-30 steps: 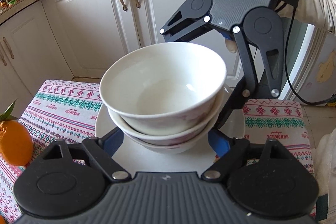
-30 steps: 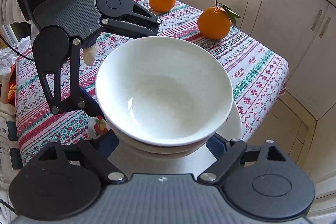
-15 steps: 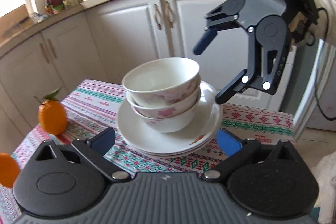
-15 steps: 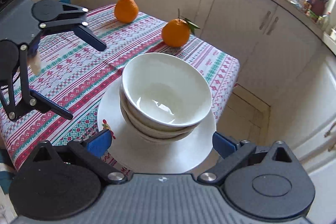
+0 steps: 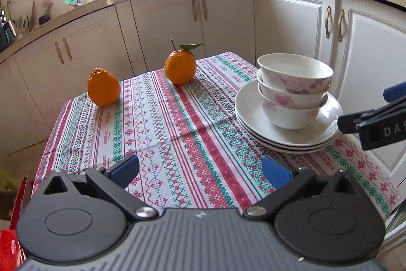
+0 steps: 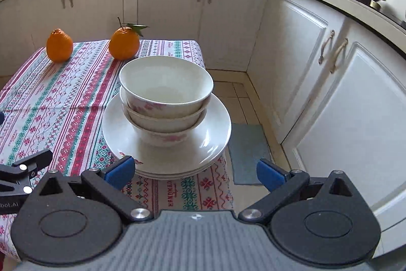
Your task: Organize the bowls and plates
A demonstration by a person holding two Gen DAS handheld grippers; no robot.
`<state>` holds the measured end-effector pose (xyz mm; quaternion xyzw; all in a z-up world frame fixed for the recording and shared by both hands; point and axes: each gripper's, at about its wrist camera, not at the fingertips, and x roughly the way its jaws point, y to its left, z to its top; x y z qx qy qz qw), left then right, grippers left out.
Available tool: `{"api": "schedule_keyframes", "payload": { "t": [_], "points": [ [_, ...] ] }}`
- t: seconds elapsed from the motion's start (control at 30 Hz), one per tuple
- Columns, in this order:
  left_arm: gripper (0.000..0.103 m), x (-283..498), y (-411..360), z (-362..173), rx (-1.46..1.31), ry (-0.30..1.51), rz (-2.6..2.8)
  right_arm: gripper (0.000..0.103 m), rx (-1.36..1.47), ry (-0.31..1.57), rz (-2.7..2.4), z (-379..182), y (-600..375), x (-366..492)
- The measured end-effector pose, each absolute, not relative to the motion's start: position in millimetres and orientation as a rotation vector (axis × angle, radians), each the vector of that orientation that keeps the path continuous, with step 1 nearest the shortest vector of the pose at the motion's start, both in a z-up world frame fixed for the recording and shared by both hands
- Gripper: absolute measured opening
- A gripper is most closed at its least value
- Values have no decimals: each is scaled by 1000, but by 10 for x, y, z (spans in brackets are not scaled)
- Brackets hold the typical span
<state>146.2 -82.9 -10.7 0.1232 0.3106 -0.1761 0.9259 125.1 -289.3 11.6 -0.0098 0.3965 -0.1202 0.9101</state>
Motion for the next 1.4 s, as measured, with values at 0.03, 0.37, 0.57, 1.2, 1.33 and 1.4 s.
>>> {"api": "schedule_keyframes", "payload": {
  "t": [0.03, 0.37, 0.57, 1.2, 1.33, 1.4],
  "points": [
    [102, 1431, -819, -73, 248, 638, -360, 103, -14, 812, -256, 126, -2861, 1215],
    [102, 1264, -724, 318, 189, 571, -299, 103, -14, 679, -285, 510, -2628, 940],
    [102, 1273, -662, 400, 133, 560, -280, 103, 1, 644, -291, 609, -2611, 896],
    [102, 1308, -677, 364, 114, 580, -263, 103, -4, 660, -279, 559, -2565, 946],
    [102, 1316, -670, 357, 109, 586, -266, 103, -2, 662, -273, 550, -2574, 943],
    [102, 1318, -673, 348, 112, 589, -265, 103, -2, 667, -274, 539, -2577, 947]
  ]
}}
